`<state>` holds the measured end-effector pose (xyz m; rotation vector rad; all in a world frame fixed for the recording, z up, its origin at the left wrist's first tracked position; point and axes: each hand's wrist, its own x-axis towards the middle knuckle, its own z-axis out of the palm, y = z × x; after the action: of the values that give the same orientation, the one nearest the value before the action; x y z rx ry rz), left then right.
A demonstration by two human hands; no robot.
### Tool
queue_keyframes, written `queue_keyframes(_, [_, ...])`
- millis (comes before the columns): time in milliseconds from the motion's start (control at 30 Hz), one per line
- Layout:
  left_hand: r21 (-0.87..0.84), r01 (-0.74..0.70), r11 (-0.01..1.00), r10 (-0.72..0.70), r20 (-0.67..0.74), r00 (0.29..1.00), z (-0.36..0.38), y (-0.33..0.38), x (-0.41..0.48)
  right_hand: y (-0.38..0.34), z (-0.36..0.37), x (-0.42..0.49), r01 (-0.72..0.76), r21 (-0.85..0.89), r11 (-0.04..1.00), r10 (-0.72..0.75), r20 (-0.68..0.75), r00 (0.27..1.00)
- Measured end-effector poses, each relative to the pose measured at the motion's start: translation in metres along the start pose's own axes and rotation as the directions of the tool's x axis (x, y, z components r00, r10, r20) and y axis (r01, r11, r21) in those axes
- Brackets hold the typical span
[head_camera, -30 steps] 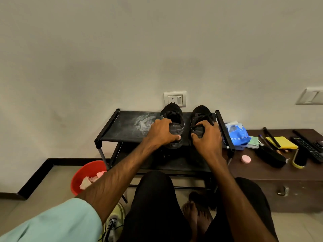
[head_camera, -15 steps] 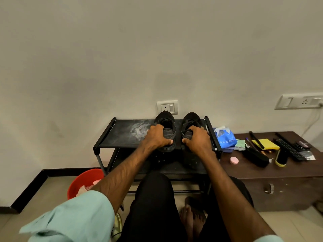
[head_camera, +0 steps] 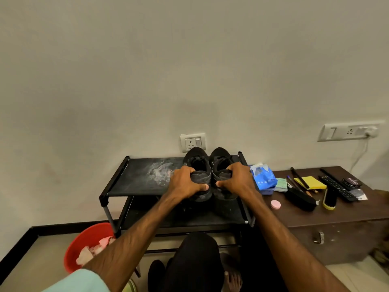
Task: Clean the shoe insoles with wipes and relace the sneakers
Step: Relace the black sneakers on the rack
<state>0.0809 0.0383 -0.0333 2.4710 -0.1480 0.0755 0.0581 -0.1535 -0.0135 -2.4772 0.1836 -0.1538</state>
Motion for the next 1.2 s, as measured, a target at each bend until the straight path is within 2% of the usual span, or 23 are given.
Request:
queue_keyframes(233, [-0.058, -0.142, 0.988, 0.137, -0.086, 0.987, -0.012, 0.036, -0.023, 0.002, -0.049, -0.028, 0.012, 0.044, 0.999, -0.006, -0.132, 0.991])
queue_keyframes(400, [-0.035, -0.314, 0.949, 0.309, -0.100, 0.946, -0.018, 0.097, -0.041, 0.007, -0.109, -0.067, -0.030, -0.013, 0.999, 0.026, -0.226, 0.974])
queue_keyframes(533, [-0.089, -0.423, 0.902, 0.428, 0.051, 0.902, -0.009, 0.153, -0.056, 0.021, -0.177, -0.100, -0.129, -0.174, 0.976, 0.087, -0.232, 0.969])
queue_keyframes(667, [-0.221, -0.452, 0.864, 0.501, 0.294, 0.814, 0.012, 0.197, -0.066, 0.039, -0.235, -0.130, -0.228, -0.366, 0.902, 0.193, -0.130, 0.973])
queue_keyframes(767, [-0.307, -0.393, 0.867, 0.498, 0.491, 0.714, 0.047, 0.219, -0.074, 0.069, -0.255, -0.144, -0.319, -0.427, 0.846, 0.330, -0.050, 0.943])
queue_keyframes(867, [-0.307, -0.335, 0.891, 0.453, 0.652, 0.608, 0.090, 0.235, -0.082, 0.111, -0.255, -0.146, -0.408, -0.449, 0.795, 0.479, 0.053, 0.876])
queue_keyframes(1000, [-0.193, -0.350, 0.917, 0.344, 0.827, 0.445, 0.162, 0.239, -0.088, 0.187, -0.225, -0.144, -0.517, -0.431, 0.740, 0.627, 0.166, 0.761])
queue_keyframes(1100, [-0.062, -0.379, 0.923, 0.222, 0.891, 0.395, 0.233, 0.224, -0.094, 0.254, -0.177, -0.146, -0.550, -0.462, 0.695, 0.694, 0.235, 0.680])
queue_keyframes(1200, [0.008, -0.253, 0.967, 0.083, 0.935, 0.346, 0.302, 0.198, -0.102, 0.312, -0.122, -0.152, -0.597, -0.449, 0.664, 0.736, 0.255, 0.627])
